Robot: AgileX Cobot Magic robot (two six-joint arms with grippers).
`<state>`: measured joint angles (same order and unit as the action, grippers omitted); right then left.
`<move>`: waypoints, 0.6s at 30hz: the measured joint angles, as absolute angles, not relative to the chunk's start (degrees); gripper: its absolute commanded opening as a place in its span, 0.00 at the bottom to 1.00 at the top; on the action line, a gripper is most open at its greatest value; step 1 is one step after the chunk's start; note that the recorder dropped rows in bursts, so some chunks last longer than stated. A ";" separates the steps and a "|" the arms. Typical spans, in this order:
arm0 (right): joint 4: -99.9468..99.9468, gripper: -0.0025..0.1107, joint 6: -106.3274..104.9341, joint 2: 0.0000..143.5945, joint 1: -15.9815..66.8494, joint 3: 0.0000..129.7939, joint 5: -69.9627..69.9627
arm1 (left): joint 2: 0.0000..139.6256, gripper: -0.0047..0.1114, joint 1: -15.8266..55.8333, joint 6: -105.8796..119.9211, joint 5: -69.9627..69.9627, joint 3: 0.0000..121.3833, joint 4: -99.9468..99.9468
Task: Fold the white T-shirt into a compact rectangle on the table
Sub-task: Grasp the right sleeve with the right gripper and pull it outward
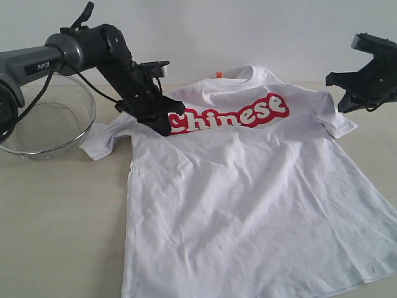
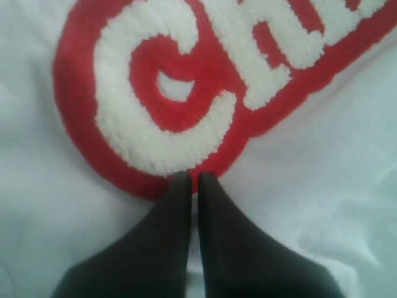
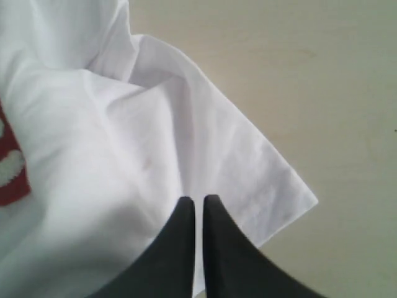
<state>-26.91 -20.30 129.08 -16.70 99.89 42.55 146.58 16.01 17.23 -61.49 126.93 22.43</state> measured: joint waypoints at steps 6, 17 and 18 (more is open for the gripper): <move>-26.38 0.02 -20.06 131.48 -16.61 99.89 41.29 | 146.58 0.08 16.01 17.23 -61.69 126.93 22.91; -24.16 0.02 -17.48 134.74 -16.61 99.89 35.87 | 146.58 0.08 16.01 17.23 -62.07 126.93 23.60; -24.29 0.02 -17.45 134.84 -16.61 99.89 35.26 | 146.58 0.08 16.01 17.23 -62.07 126.93 23.74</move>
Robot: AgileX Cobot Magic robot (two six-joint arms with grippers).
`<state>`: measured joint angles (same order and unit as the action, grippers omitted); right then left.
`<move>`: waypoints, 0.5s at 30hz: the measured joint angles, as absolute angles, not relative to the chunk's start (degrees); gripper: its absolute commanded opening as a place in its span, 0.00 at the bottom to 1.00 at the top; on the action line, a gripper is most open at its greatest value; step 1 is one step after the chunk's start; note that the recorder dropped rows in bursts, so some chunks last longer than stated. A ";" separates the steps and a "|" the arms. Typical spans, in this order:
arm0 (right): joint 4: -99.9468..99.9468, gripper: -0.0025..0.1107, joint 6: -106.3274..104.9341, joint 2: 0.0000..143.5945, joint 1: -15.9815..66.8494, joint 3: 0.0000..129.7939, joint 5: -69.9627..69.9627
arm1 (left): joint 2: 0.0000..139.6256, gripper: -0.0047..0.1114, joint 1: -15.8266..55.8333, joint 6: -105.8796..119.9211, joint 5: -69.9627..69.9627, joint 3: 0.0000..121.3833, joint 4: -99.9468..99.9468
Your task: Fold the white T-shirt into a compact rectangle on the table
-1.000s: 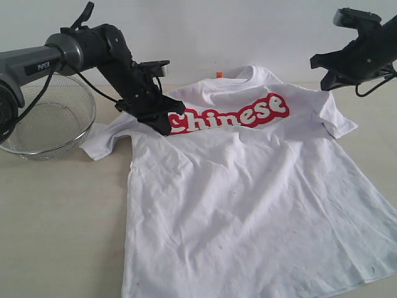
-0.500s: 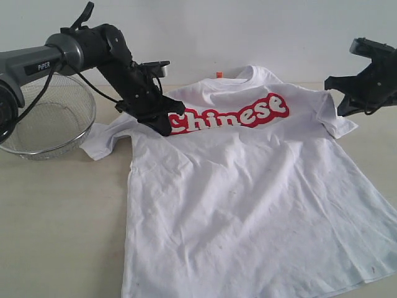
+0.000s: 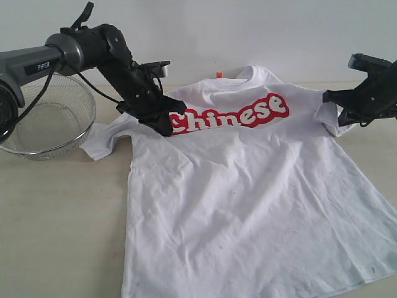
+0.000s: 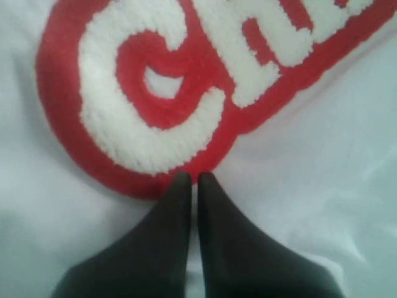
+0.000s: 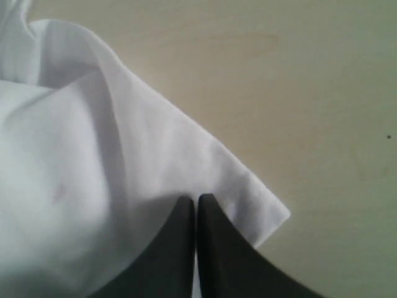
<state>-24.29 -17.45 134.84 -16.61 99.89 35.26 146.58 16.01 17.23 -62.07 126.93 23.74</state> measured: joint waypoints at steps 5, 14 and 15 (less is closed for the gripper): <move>-23.83 0.02 -16.33 135.51 -16.61 100.25 32.69 | 146.58 0.08 16.01 17.69 -62.32 126.93 24.28; -14.41 0.02 -9.82 137.40 -16.57 103.95 29.61 | 146.58 0.08 16.01 18.63 -62.42 126.93 24.38; -13.91 0.02 -9.50 137.71 -16.57 104.75 29.90 | 146.58 0.08 16.01 18.61 -62.42 126.93 24.38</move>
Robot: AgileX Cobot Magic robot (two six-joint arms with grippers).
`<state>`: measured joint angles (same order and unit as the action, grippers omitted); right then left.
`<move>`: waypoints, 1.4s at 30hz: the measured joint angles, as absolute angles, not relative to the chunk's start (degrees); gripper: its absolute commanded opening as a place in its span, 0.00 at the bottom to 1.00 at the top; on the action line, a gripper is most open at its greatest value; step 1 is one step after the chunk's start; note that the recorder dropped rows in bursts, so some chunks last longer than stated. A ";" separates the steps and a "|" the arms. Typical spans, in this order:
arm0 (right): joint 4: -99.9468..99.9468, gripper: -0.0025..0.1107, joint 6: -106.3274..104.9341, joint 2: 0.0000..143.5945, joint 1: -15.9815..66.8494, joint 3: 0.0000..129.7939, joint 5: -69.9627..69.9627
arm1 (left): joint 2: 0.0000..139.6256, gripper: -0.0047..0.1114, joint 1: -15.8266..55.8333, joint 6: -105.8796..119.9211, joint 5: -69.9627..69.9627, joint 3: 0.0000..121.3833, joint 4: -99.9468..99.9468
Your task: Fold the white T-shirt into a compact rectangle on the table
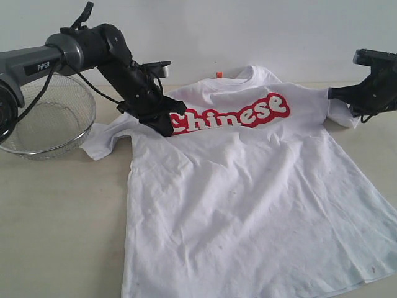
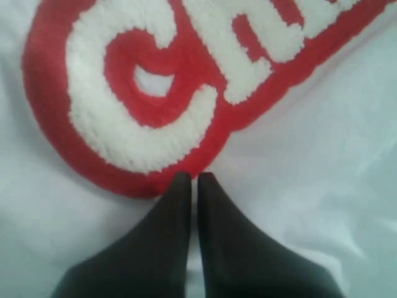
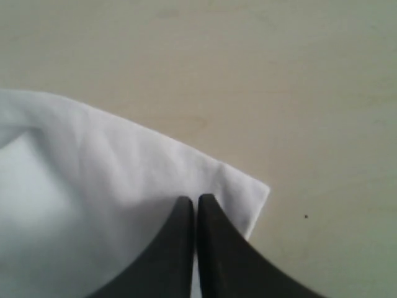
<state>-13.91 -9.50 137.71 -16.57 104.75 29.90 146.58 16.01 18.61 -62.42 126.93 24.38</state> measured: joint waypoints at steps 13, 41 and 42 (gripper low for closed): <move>-11.41 0.02 -4.31 140.00 -20.15 112.31 32.48 | 145.89 0.08 16.01 22.00 -66.76 126.93 28.44; -48.40 0.02 -33.84 95.67 -18.23 52.07 25.22 | 122.28 0.08 26.35 26.22 -64.42 85.73 34.34; -48.53 0.02 -34.04 93.39 -17.05 50.36 25.35 | 121.30 0.08 27.16 26.22 -63.53 83.48 34.34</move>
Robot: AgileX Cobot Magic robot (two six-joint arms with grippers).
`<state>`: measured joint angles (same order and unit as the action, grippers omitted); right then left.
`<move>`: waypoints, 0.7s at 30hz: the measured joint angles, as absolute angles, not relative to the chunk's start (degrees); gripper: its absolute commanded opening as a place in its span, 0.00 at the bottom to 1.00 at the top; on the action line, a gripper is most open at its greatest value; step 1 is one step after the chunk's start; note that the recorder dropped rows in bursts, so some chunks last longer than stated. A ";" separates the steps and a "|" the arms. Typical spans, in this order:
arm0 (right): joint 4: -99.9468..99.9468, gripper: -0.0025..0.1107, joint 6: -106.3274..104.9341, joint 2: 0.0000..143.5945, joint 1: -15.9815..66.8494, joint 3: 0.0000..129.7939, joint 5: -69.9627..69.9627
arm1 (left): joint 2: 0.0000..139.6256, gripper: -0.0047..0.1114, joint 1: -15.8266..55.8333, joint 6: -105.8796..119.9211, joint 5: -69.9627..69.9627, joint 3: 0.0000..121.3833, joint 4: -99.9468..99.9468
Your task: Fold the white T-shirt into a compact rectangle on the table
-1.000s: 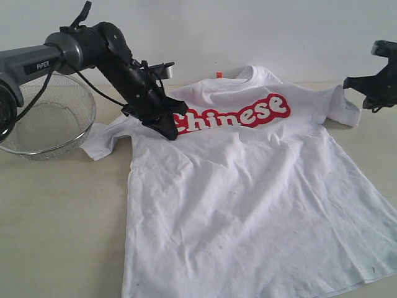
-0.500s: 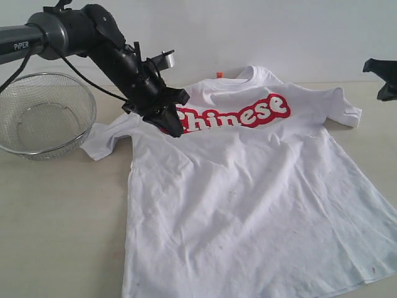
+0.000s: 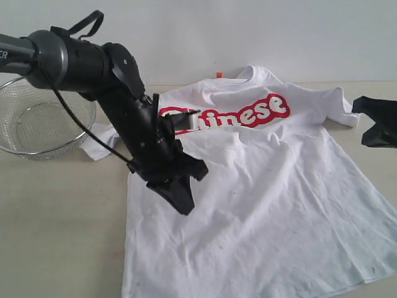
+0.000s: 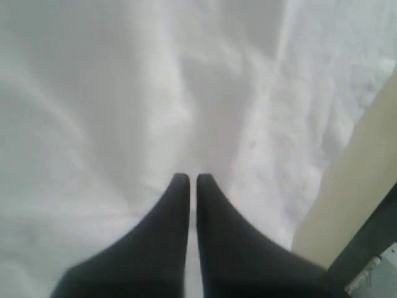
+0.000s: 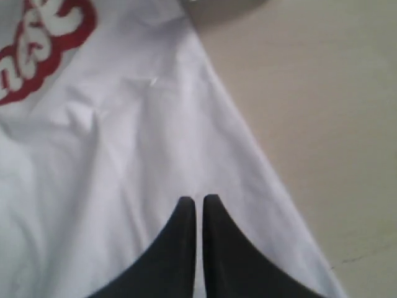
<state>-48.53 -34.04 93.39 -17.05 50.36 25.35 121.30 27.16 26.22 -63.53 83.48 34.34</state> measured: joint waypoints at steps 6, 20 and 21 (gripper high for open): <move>-47.99 0.02 -34.28 83.80 -10.78 41.77 27.65 | 116.76 0.08 31.70 25.96 -59.57 71.75 34.34; -29.44 0.02 -21.59 80.11 -10.23 36.34 31.29 | 112.73 0.08 33.68 19.77 -54.66 55.24 30.74; -29.17 0.02 -21.45 80.11 -10.23 36.34 31.41 | 112.43 0.08 33.68 19.55 -54.50 54.85 30.85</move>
